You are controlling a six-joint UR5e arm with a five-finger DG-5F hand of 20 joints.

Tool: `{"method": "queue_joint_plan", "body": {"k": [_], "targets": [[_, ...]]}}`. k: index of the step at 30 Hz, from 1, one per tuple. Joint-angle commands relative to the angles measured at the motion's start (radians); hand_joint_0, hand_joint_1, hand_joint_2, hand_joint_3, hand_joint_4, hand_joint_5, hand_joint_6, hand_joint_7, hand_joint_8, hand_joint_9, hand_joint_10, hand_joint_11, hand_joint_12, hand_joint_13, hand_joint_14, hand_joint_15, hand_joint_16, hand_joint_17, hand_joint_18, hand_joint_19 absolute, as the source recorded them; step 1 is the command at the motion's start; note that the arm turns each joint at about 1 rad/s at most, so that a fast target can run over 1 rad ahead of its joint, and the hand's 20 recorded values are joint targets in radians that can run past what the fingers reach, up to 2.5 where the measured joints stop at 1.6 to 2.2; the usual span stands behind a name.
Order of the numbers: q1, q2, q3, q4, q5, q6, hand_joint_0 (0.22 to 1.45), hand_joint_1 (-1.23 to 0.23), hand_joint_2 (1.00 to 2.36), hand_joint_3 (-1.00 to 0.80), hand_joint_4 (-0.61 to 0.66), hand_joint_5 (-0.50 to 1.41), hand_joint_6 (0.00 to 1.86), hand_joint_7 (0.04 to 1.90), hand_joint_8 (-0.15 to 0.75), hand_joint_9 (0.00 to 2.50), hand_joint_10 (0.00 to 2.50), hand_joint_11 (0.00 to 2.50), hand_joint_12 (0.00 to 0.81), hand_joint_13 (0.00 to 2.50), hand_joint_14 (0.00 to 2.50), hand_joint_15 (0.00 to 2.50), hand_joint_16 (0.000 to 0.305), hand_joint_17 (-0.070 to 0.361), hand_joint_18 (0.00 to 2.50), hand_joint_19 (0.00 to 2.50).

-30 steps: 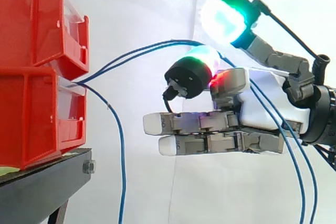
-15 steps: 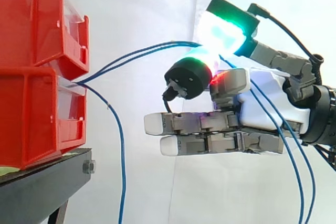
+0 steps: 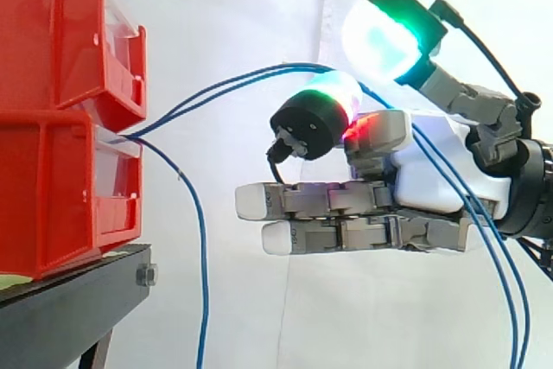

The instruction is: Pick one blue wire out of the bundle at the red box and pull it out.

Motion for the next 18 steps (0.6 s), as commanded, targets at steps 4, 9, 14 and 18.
{"method": "queue_joint_plan", "body": {"k": [4, 9, 14, 18], "targets": [[-0.001, 0.0, 0.0, 0.0, -0.003, 0.001, 0.48, -0.46, 1.0, -0.48, 0.15, -0.01, 0.56, 1.52, 0.234, 1.13, 0.03, 0.69, 0.409, 0.38, 0.01, 0.27, 0.062, 0.14, 0.25, 0.44], [0.001, 0.0, 0.0, 0.0, 0.0, 0.001, 0.56, -0.41, 1.01, -0.39, 0.15, 0.01, 0.53, 1.61, 0.207, 1.2, 0.03, 0.69, 0.374, 0.42, 0.01, 0.27, 0.054, 0.123, 0.28, 0.47], [0.001, 0.0, 0.0, 0.001, 0.0, -0.001, 0.58, -0.58, 1.02, -0.25, 0.17, 0.01, 0.58, 1.57, 0.221, 1.27, 0.03, 0.73, 0.373, 0.47, 0.01, 0.27, 0.053, 0.119, 0.35, 0.47], [0.002, 0.0, 0.0, 0.001, 0.0, -0.001, 0.57, -0.66, 1.02, -0.2, 0.13, -0.02, 0.66, 1.5, 0.235, 1.25, 0.03, 0.78, 0.374, 0.48, 0.01, 0.29, 0.053, 0.118, 0.35, 0.47]]}}
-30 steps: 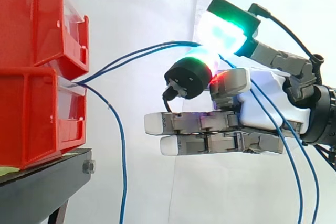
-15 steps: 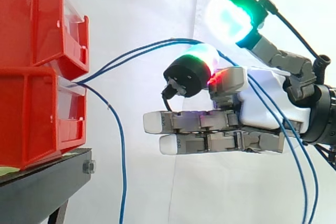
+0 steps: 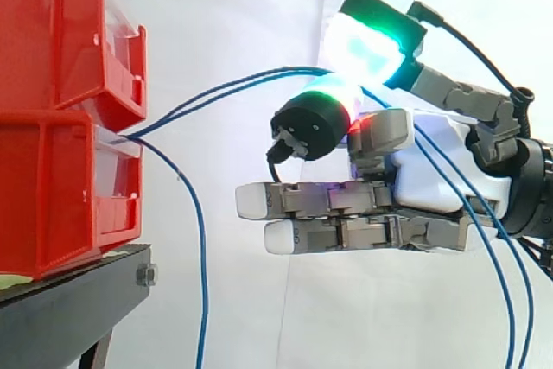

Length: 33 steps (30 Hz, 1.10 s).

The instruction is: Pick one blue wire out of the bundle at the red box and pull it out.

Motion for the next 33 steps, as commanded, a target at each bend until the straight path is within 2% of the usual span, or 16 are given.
{"method": "queue_joint_plan", "body": {"k": [1, 5, 9, 15, 19, 22, 25, 26, 27, 29, 31, 33], "targets": [[0.001, 0.0, 0.0, 0.0, 0.0, 0.0, 0.57, -0.67, 1.02, -0.19, 0.13, -0.02, 0.66, 1.53, 0.231, 1.25, 0.03, 0.78, 0.373, 0.48, 0.01, 0.29, 0.053, 0.118, 0.36, 0.47], [0.003, 0.0, 0.0, 0.008, 0.001, 0.0, 0.56, -0.76, 1.02, -0.19, 0.11, -0.04, 0.74, 1.41, 0.245, 1.22, 0.03, 0.81, 0.376, 0.46, 0.01, 0.3, 0.053, 0.12, 0.34, 0.45], [0.006, 0.0, 0.0, 0.02, 0.001, 0.0, 0.56, -0.82, 1.02, -0.23, 0.12, -0.06, 0.77, 1.39, 0.244, 1.18, 0.03, 0.81, 0.377, 0.45, 0.01, 0.29, 0.054, 0.121, 0.33, 0.42], [0.006, 0.0, 0.0, 0.023, -0.002, 0.0, 0.57, -0.92, 1.0, -0.49, 0.12, -0.08, 0.79, 1.35, 0.238, 1.08, 0.03, 0.8, 0.374, 0.38, 0.01, 0.27, 0.055, 0.123, 0.27, 0.39], [0.006, 0.0, 0.0, 0.022, -0.002, 0.0, 0.55, -0.93, 1.0, -0.5, 0.12, -0.08, 0.78, 1.32, 0.238, 1.06, 0.03, 0.8, 0.383, 0.37, 0.01, 0.26, 0.056, 0.126, 0.27, 0.38], [0.006, 0.0, 0.0, 0.022, -0.002, 0.0, 0.5, -0.86, 1.0, -0.5, 0.14, -0.08, 0.78, 1.28, 0.24, 1.07, 0.03, 0.79, 0.393, 0.38, 0.01, 0.26, 0.058, 0.131, 0.28, 0.39], [0.006, 0.0, 0.0, 0.022, 0.0, 0.0, 0.46, -0.61, 1.0, -0.5, 0.15, -0.05, 0.7, 1.32, 0.244, 1.13, 0.03, 0.73, 0.409, 0.4, 0.01, 0.26, 0.062, 0.139, 0.31, 0.41], [0.006, 0.0, 0.0, 0.022, 0.0, 0.0, 0.48, -0.48, 1.0, -0.5, 0.13, -0.02, 0.64, 1.44, 0.228, 1.16, 0.03, 0.7, 0.403, 0.41, 0.01, 0.26, 0.06, 0.135, 0.31, 0.43], [0.006, 0.0, 0.0, 0.022, 0.0, 0.0, 0.5, -0.41, 1.0, -0.5, 0.13, -0.02, 0.62, 1.45, 0.217, 1.16, 0.03, 0.71, 0.394, 0.42, 0.01, 0.26, 0.059, 0.132, 0.3, 0.45], [0.006, 0.0, 0.001, 0.022, 0.001, 0.0, 0.55, -0.3, 1.0, -0.5, 0.14, 0.0, 0.55, 1.55, 0.195, 1.17, 0.03, 0.68, 0.375, 0.41, 0.01, 0.26, 0.055, 0.124, 0.28, 0.46], [0.006, 0.0, 0.001, 0.022, 0.001, 0.001, 0.58, -0.33, 1.01, -0.44, 0.16, 0.0, 0.53, 1.59, 0.195, 1.18, 0.03, 0.68, 0.37, 0.42, 0.01, 0.26, 0.054, 0.121, 0.28, 0.46], [0.006, 0.0, 0.0, 0.023, 0.003, 0.001, 0.58, -0.44, 1.01, -0.35, 0.18, 0.01, 0.53, 1.6, 0.208, 1.21, 0.03, 0.7, 0.37, 0.44, 0.01, 0.27, 0.053, 0.12, 0.3, 0.45]]}}
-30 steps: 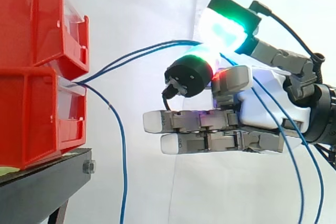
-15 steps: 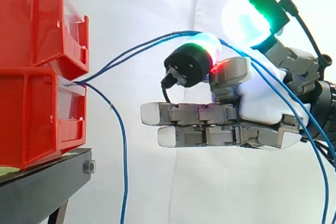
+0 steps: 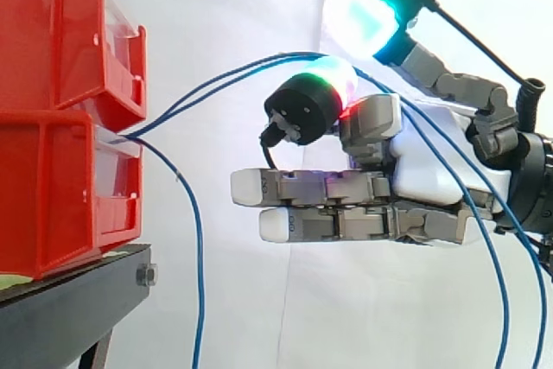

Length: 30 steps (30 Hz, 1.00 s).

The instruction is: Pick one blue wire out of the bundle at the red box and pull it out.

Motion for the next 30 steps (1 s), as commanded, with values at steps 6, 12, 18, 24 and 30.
{"method": "queue_joint_plan", "body": {"k": [6, 12, 18, 24, 30], "targets": [[0.0, 0.0, 0.0, 0.001, 0.001, 0.0, 0.57, -0.69, 1.02, -0.22, 0.13, -0.02, 0.61, 1.55, 0.235, 1.2, 0.03, 0.78, 0.373, 0.46, 0.01, 0.29, 0.053, 0.119, 0.33, 0.45], [0.0, 0.0, 0.0, 0.001, 0.0, 0.0, 0.57, -0.86, 1.02, -0.29, 0.12, -0.06, 0.73, 1.38, 0.236, 1.13, 0.03, 0.8, 0.375, 0.4, 0.01, 0.27, 0.054, 0.122, 0.3, 0.41], [0.0, 0.0, 0.0, 0.001, 0.0, 0.0, 0.51, -0.83, 1.0, -0.5, 0.14, -0.06, 0.72, 1.3, 0.228, 1.09, 0.03, 0.76, 0.385, 0.39, 0.01, 0.26, 0.057, 0.129, 0.29, 0.4], [0.0, 0.001, 0.0, 0.001, -0.002, 0.0, 0.54, -0.3, 1.0, -0.5, 0.16, 0.01, 0.5, 1.51, 0.183, 1.15, 0.02, 0.51, 0.365, 0.41, 0.01, 0.23, 0.055, 0.123, 0.28, 0.44], [0.0, 0.0, 0.0, 0.0, 0.001, 0.0, 0.57, -0.3, 1.01, -0.32, 0.22, 0.01, 0.51, 1.17, 0.167, 1.07, 0.01, 0.21, 0.34, 0.33, 0.01, 0.15, 0.054, 0.12, 0.22, 0.44]]}}
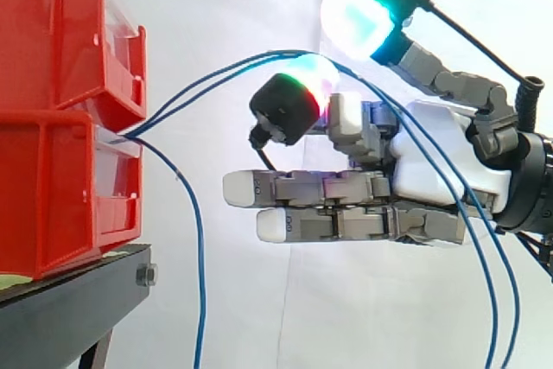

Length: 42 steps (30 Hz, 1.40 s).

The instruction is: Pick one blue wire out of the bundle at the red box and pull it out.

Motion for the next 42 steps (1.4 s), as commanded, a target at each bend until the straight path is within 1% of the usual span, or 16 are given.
{"method": "queue_joint_plan", "body": {"k": [1, 4, 5, 7, 9, 11, 15, 18, 19, 21, 31, 33, 36, 37, 39, 42], "targets": [[-0.001, 0.0, 0.0, 0.0, 0.001, 0.0, 0.57, -0.31, 1.01, -0.28, 0.24, 0.01, 0.51, 1.14, 0.166, 1.06, 0.01, 0.18, 0.339, 0.32, 0.01, 0.14, 0.054, 0.121, 0.21, 0.43], [-0.001, 0.0, 0.0, 0.0, 0.001, 0.0, 0.57, -0.45, 1.02, -0.18, 0.26, 0.01, 0.51, 1.16, 0.186, 1.09, 0.01, 0.2, 0.355, 0.36, 0.01, 0.15, 0.055, 0.124, 0.24, 0.43], [0.001, 0.0, 0.0, 0.0, 0.001, 0.0, 0.57, -0.52, 1.02, -0.15, 0.25, 0.02, 0.51, 1.21, 0.202, 1.11, 0.01, 0.23, 0.367, 0.37, 0.01, 0.15, 0.057, 0.128, 0.27, 0.41], [0.001, 0.0, 0.0, 0.0, 0.001, 0.0, 0.57, -0.56, 1.02, -0.12, 0.25, 0.02, 0.51, 1.27, 0.212, 1.12, 0.01, 0.25, 0.372, 0.38, 0.01, 0.15, 0.057, 0.128, 0.28, 0.4], [0.001, 0.0, 0.0, 0.0, 0.001, 0.0, 0.58, -0.67, 1.02, -0.1, 0.27, 0.02, 0.51, 1.36, 0.223, 1.13, 0.01, 0.28, 0.385, 0.4, 0.01, 0.15, 0.06, 0.134, 0.31, 0.39], [0.001, 0.0, 0.0, 0.0, 0.001, 0.0, 0.58, -0.68, 1.01, -0.11, 0.27, 0.02, 0.5, 1.45, 0.232, 1.12, 0.01, 0.32, 0.389, 0.4, 0.01, 0.16, 0.06, 0.135, 0.32, 0.39], [0.001, 0.0, 0.0, 0.0, 0.001, 0.0, 0.57, -0.72, 1.02, -0.15, 0.2, 0.01, 0.5, 1.62, 0.23, 1.07, 0.02, 0.41, 0.38, 0.37, 0.01, 0.18, 0.057, 0.128, 0.29, 0.4], [0.001, 0.0, 0.0, 0.0, 0.001, 0.0, 0.56, -0.74, 1.02, -0.21, 0.17, 0.01, 0.51, 1.68, 0.224, 1.04, 0.02, 0.47, 0.366, 0.34, 0.01, 0.19, 0.053, 0.119, 0.24, 0.41], [0.001, 0.0, 0.0, 0.0, 0.001, 0.0, 0.57, -0.74, 1.02, -0.23, 0.17, 0.0, 0.52, 1.68, 0.225, 1.04, 0.02, 0.49, 0.366, 0.34, 0.01, 0.19, 0.053, 0.119, 0.24, 0.41], [0.001, 0.0, 0.0, 0.0, 0.001, 0.0, 0.56, -0.76, 1.01, -0.32, 0.17, 0.0, 0.56, 1.59, 0.231, 1.04, 0.02, 0.5, 0.368, 0.34, 0.01, 0.19, 0.053, 0.12, 0.24, 0.41], [0.001, 0.0, 0.0, 0.0, -0.003, 0.002, 0.58, -0.8, 1.0, -0.46, 0.19, 0.01, 0.56, 1.59, 0.219, 1.09, 0.02, 0.51, 0.363, 0.36, 0.01, 0.18, 0.053, 0.118, 0.26, 0.39], [0.001, 0.0, 0.0, 0.0, -0.003, 0.002, 0.55, -0.78, 1.0, -0.5, 0.2, 0.01, 0.56, 1.58, 0.213, 1.1, 0.02, 0.49, 0.367, 0.37, 0.01, 0.18, 0.054, 0.12, 0.27, 0.39], [0.001, 0.001, 0.0, 0.0, -0.003, 0.002, 0.54, -0.58, 1.0, -0.5, 0.19, 0.02, 0.52, 1.62, 0.2, 1.13, 0.02, 0.46, 0.366, 0.38, 0.01, 0.18, 0.054, 0.122, 0.28, 0.42], [0.001, 0.0, 0.0, 0.0, -0.003, 0.002, 0.54, -0.57, 1.0, -0.49, 0.2, 0.02, 0.52, 1.63, 0.199, 1.13, 0.02, 0.45, 0.367, 0.38, 0.01, 0.18, 0.054, 0.122, 0.28, 0.42], [0.001, 0.001, 0.0, 0.0, -0.003, 0.002, 0.57, -0.46, 1.01, -0.41, 0.2, 0.02, 0.5, 1.65, 0.194, 1.14, 0.02, 0.43, 0.362, 0.39, 0.01, 0.19, 0.053, 0.119, 0.27, 0.42], [0.001, 0.0, 0.001, 0.0, -0.003, 0.0, 0.58, -0.45, 1.01, -0.33, 0.21, 0.02, 0.5, 1.62, 0.193, 1.15, 0.02, 0.42, 0.359, 0.38, 0.01, 0.19, 0.053, 0.119, 0.27, 0.43]]}}
